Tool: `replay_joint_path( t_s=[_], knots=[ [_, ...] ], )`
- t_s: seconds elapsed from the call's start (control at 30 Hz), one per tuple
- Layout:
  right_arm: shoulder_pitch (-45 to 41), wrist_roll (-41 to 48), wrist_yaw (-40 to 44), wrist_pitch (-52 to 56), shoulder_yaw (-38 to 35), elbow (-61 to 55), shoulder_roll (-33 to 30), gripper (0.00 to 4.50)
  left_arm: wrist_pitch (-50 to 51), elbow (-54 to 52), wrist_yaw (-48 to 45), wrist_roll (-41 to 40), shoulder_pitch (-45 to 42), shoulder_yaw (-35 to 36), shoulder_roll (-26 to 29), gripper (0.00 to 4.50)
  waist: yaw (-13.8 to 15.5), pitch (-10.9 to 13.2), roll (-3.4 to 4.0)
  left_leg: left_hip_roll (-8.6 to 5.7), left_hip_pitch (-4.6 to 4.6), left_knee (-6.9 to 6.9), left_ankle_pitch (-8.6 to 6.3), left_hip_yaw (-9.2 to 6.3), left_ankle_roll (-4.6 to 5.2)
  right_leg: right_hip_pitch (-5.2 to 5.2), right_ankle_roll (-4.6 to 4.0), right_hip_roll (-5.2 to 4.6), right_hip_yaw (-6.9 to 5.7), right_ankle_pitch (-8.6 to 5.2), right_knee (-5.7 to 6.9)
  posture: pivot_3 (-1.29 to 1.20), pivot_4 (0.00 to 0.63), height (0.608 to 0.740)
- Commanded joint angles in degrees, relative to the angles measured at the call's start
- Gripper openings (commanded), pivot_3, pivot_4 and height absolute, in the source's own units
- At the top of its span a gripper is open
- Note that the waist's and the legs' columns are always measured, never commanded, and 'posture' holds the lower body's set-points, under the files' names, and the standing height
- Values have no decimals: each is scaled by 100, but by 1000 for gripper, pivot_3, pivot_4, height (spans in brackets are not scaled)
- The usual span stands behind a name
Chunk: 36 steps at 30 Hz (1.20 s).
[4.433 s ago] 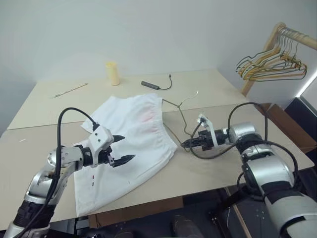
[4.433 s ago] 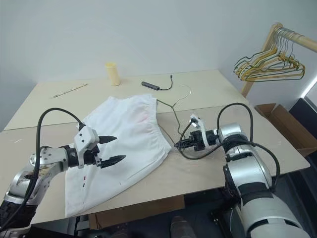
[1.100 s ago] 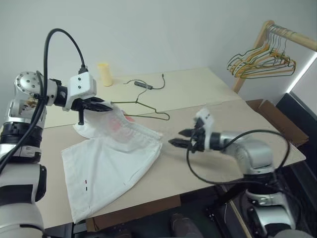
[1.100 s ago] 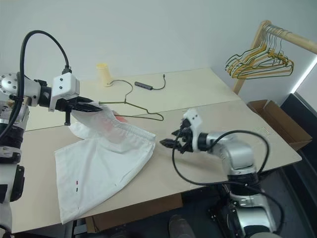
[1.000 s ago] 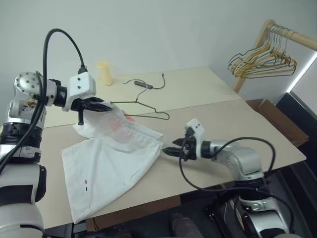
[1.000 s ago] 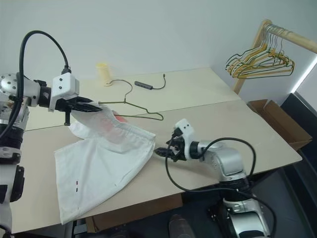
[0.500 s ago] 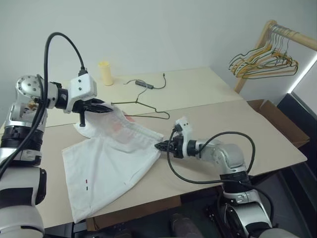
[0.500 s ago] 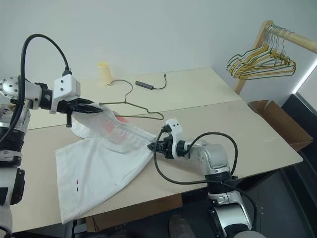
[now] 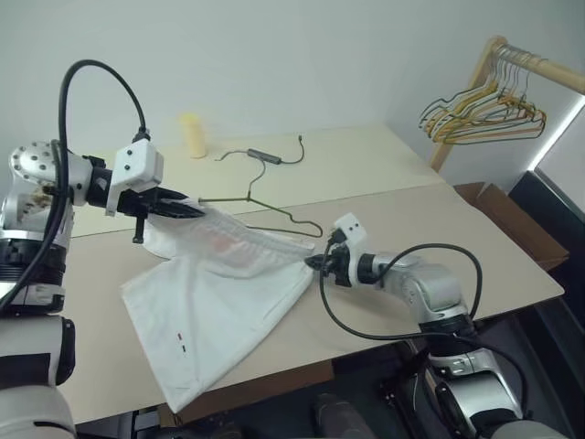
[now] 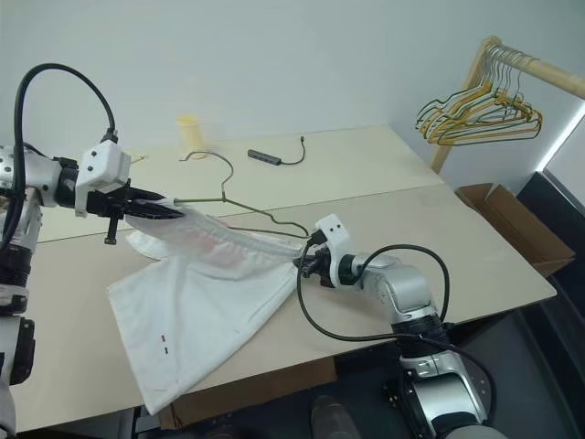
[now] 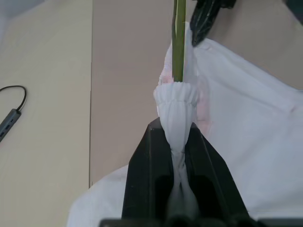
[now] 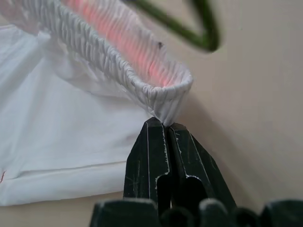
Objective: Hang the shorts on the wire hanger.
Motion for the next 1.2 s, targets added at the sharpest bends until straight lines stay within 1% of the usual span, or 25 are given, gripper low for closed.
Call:
replay_joint_path(
  t_s=[0.03, 0.17, 0.33, 0.47, 0.53, 0.7, 0.83, 0.97, 1.2],
  knots=[
    [-136, -253, 150, -542, -103, -19, -371, 43, -16, -80, 96, 17, -43, 210, 141, 0, 9, 0, 0, 0, 1, 0, 0, 0, 0, 1, 0, 0, 0, 0, 0, -147, 0, 740],
    [-76, -449, 324, -948, 3, -19, -716, 43, -114, 55, 421, 294, -52, 119, 105, 0, 9, 0, 0, 0, 0, 0, 0, 2, 0, 0, 0, 1, 0, 0, -1, -150, 0, 740],
    [-14, -624, 398, -1351, 85, -79, -879, 43, -24, 103, 596, 447, -99, 72, 51, 0, 4, 0, 0, 0, 0, 0, 0, 3, 0, 0, 0, 1, 0, 0, 0, -153, 0, 740],
    [-10, -997, 353, -1835, 263, -232, -1020, 43, -103, 100, 455, 502, -82, 26, 74, 0, 3, 0, 0, 0, 0, 0, 0, 3, 0, 0, 0, 1, 0, 0, 0, -158, 0, 740],
    [-104, -1206, 429, -2145, 378, -410, -1148, 43, -182, 74, 397, 531, -52, -6, 87, 0, 3, 0, 0, 0, -1, 0, 0, 5, 0, -2, 0, 1, 1, 0, -1, -162, 0, 740],
    [-532, -1482, 689, -2254, 605, -909, -1367, 43, -284, 117, 558, 627, -132, -18, -22, 0, -12, 0, 0, 0, 2, 0, 0, 7, 0, -2, 0, 1, 3, 0, 1, -164, 0, 740],
    [-933, -1677, 786, -2143, 713, -1082, -1420, 43, -341, 167, 717, 717, -210, -35, -100, 0, -1, 0, 0, 0, 2, 0, 0, 6, 0, -1, 0, 2, 2, 0, 1, -162, 0, 740],
    [-1219, -1930, 978, -2362, 928, -1263, -1456, 43, -405, 157, 803, 716, -216, -21, -158, 0, 6, 0, 0, 1, -1, 0, 0, 6, 1, -3, 0, 1, 1, 0, -2, -163, 0, 740],
    [-1609, -2165, 975, -2483, 1135, -1134, -1118, 43, -396, 47, 755, 606, -181, 8, -208, 0, -4, 0, 0, 1, 1, 1, 0, 7, 1, -3, -1, 1, 1, 0, 2, -160, 0, 740]
  ],
)
